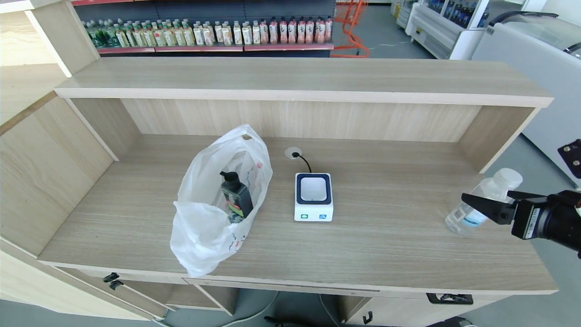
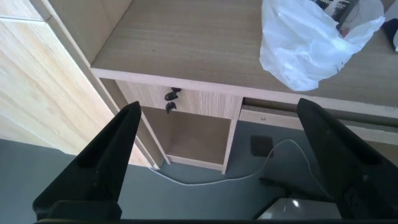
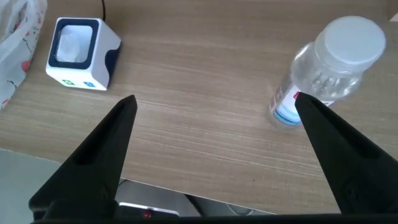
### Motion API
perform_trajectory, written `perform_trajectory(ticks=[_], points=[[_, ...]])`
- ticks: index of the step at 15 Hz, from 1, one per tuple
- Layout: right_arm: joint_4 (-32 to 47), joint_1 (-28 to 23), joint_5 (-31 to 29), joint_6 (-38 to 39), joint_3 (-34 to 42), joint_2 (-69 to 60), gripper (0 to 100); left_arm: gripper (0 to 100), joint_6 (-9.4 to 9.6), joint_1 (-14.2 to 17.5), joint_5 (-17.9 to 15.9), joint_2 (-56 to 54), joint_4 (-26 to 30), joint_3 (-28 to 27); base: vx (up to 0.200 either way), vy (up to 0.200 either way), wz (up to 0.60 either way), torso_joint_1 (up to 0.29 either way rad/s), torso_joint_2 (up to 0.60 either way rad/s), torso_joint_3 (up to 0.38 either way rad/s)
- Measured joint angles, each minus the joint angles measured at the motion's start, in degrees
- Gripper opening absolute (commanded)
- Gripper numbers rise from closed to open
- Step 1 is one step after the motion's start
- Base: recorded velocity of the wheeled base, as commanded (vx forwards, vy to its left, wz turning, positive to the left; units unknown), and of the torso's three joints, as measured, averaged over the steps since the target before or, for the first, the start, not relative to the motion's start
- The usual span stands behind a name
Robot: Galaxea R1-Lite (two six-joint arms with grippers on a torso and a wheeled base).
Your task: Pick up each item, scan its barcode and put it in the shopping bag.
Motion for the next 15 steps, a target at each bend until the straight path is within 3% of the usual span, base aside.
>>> perform_trajectory(ticks=[4,7,15], points=[[2.9,0.1,-0.2,0.0,0.1,-1.2,100,100,0.02,0.0,0.0,0.0,0.0,0.0,0.0,-0.2,0.0,0.0,0.0,0.002],[3.2,0.1,-0.8,0.0,0.4,-1.9,100,100,0.05,0.0,0.0,0.0,0.0,0.0,0.0,0.0,0.0,0.0,0.0,0.0],[8.5,1.9,-14.9,-0.3,1.6,-2.1,100,100,0.02,0.0,0.0,0.0,0.0,0.0,0.0,0.0,0.0,0.0,0.0,0.0]])
